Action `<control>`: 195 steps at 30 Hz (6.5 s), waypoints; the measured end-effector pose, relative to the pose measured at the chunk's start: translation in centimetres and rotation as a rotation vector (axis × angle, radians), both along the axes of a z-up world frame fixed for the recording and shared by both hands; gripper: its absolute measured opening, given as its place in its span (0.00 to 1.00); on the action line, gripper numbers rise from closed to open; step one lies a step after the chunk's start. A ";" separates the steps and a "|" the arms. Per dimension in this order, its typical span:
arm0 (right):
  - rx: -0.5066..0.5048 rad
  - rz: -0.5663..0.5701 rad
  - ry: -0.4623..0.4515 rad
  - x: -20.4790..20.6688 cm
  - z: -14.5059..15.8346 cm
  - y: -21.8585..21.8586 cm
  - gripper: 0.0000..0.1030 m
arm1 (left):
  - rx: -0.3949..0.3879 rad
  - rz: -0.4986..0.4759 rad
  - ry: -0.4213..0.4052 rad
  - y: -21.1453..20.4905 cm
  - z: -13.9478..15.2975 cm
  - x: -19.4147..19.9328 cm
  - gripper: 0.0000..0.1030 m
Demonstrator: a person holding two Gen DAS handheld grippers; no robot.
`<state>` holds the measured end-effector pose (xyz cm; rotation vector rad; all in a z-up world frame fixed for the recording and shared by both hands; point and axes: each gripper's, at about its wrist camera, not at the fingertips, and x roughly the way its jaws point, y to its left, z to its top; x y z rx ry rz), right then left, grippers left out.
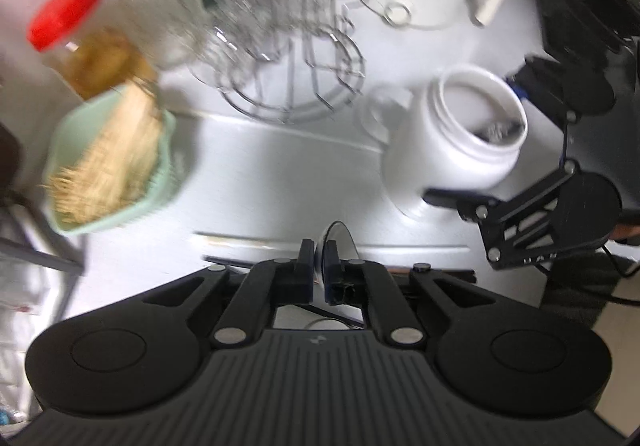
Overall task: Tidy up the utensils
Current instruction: 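Lower the white porcelain spoon into the jar with the left gripper, then open the left gripper to release the porcelain spoon inside the jar, then move the left gripper down to another white porcelain spoon on the counter, then grasp the second white porcelain spoon by its handle with the left gripper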
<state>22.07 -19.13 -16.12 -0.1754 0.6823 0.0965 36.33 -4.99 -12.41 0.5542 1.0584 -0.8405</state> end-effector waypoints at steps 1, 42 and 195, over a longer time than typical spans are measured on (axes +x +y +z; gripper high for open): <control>0.000 0.000 -0.001 0.0 0.0 0.0 0.90 | -0.002 0.003 -0.013 0.1 0.5 -0.1 0.05; 0.010 0.042 -0.023 -0.4 -0.3 1.1 0.90 | -0.075 -0.195 -0.283 -9.5 12.1 -2.5 0.05; 0.013 -0.018 -0.045 -0.3 -0.3 2.0 0.90 | -0.151 0.334 -0.001 5.1 -1.3 -4.7 0.05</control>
